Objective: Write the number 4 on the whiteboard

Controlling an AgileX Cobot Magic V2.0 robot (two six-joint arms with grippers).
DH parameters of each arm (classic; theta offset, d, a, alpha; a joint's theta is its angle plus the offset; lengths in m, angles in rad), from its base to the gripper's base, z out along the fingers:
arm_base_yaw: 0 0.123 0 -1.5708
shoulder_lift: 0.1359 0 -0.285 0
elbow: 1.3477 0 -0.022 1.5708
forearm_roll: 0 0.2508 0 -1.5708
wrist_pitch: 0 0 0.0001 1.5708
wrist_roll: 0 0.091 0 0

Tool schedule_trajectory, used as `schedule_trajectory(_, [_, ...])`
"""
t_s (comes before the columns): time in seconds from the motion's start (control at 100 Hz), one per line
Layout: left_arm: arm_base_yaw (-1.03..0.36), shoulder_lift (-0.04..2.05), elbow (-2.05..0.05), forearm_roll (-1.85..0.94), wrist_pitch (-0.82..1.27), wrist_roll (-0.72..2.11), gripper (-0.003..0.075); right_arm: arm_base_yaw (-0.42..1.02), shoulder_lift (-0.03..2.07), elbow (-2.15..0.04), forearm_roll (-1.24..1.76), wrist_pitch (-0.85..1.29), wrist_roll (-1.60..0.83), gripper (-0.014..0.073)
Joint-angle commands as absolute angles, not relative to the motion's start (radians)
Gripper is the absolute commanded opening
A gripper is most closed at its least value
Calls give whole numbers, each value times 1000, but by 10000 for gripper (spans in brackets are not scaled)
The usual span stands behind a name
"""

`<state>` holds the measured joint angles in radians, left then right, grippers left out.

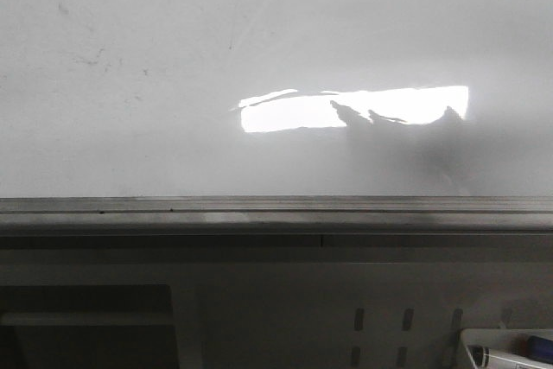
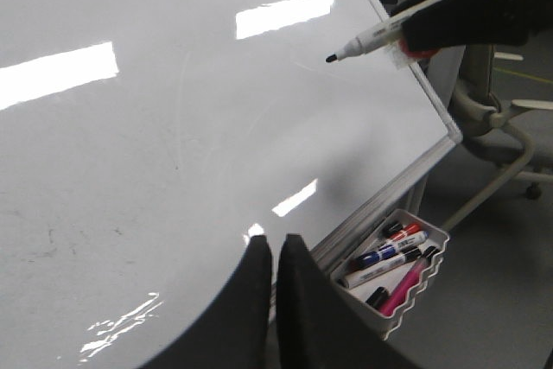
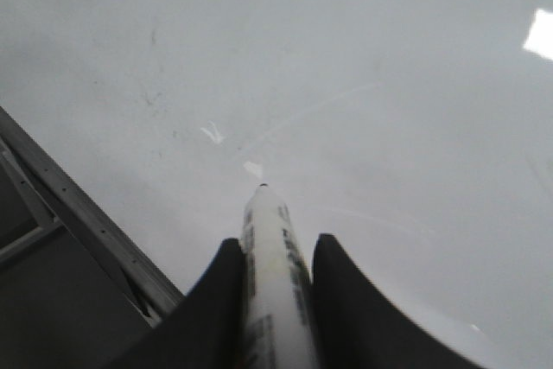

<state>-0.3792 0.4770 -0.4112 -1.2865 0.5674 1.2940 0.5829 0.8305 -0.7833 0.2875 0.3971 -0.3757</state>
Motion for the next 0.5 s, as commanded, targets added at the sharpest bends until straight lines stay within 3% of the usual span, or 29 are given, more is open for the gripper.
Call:
schedule_trajectory(0.0, [-376, 482, -437, -1296, 532, 1314, -20, 629, 858, -816, 300, 292, -377, -43])
schedule_trajectory(0.19, [-376, 482, -437, -1296, 530, 1314, -20, 702, 927, -816, 278, 261, -377, -43])
schedule_trajectory(0.49, [-376, 482, -437, -1329, 511, 1314, -20, 702, 979, -816, 240, 181, -377, -43])
